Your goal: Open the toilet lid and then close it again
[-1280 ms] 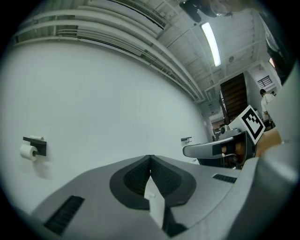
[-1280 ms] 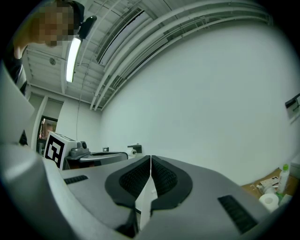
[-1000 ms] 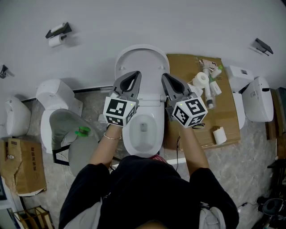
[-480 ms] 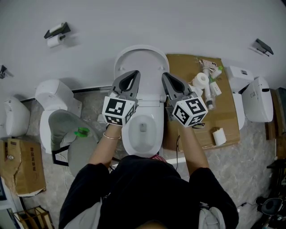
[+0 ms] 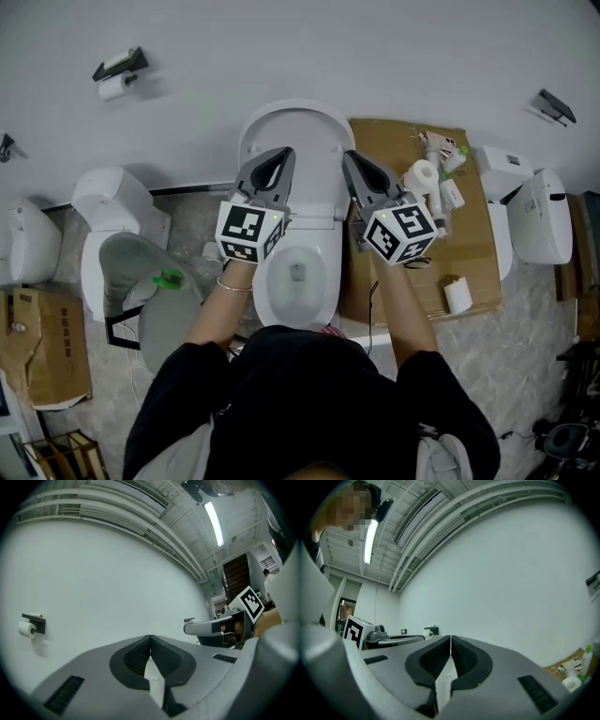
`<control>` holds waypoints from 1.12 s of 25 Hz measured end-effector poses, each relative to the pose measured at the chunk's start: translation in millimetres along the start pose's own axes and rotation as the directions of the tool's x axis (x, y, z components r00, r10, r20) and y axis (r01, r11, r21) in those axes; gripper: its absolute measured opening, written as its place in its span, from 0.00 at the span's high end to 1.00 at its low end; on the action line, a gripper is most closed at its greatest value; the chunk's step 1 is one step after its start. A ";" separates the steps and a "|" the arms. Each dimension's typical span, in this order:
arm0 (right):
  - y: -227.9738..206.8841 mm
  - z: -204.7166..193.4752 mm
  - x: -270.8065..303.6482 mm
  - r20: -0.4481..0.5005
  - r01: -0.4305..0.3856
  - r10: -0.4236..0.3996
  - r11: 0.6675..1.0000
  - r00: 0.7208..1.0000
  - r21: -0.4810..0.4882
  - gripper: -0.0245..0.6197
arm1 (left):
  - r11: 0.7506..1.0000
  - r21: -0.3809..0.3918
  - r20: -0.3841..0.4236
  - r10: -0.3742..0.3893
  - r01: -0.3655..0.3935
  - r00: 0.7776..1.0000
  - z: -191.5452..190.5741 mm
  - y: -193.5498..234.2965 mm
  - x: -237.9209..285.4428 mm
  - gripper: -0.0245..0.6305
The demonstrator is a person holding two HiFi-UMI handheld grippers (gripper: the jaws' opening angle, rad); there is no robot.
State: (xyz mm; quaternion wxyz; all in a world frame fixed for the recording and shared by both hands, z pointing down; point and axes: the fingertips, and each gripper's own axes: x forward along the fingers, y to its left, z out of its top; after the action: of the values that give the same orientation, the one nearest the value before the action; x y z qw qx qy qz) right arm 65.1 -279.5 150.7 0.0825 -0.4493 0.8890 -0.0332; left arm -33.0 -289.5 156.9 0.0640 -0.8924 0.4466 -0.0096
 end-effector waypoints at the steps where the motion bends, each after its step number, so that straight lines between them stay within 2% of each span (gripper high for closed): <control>1: -1.2 -0.3 1.5 0.000 -0.002 0.002 1.000 1.000 0.002 0.93 | 1.000 -0.002 0.000 0.002 -0.002 1.000 -0.4 1.3 1.2 0.96; 11: -12.2 -4.2 11.7 0.003 -0.015 0.015 1.000 1.000 0.027 0.93 | 0.999 -0.003 -0.003 0.037 -0.037 0.999 -6.0 11.2 11.1 0.96; 25: -35.0 -20.5 13.9 -0.027 -0.012 0.013 0.999 1.000 0.047 0.93 | 0.999 -0.015 -0.045 0.040 -0.041 0.998 -26.5 8.9 27.1 0.96; 28: -40.1 -23.3 16.3 -0.035 -0.011 0.012 0.999 0.999 0.048 0.93 | 0.999 0.005 -0.053 0.043 -0.043 0.998 -28.9 8.6 31.9 0.96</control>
State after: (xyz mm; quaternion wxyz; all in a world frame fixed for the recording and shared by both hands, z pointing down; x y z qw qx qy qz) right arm 83.4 -316.8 177.0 0.0775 -0.4414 0.8918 -0.0620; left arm -22.8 -323.1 183.3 0.0541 -0.8818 0.4673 -0.0326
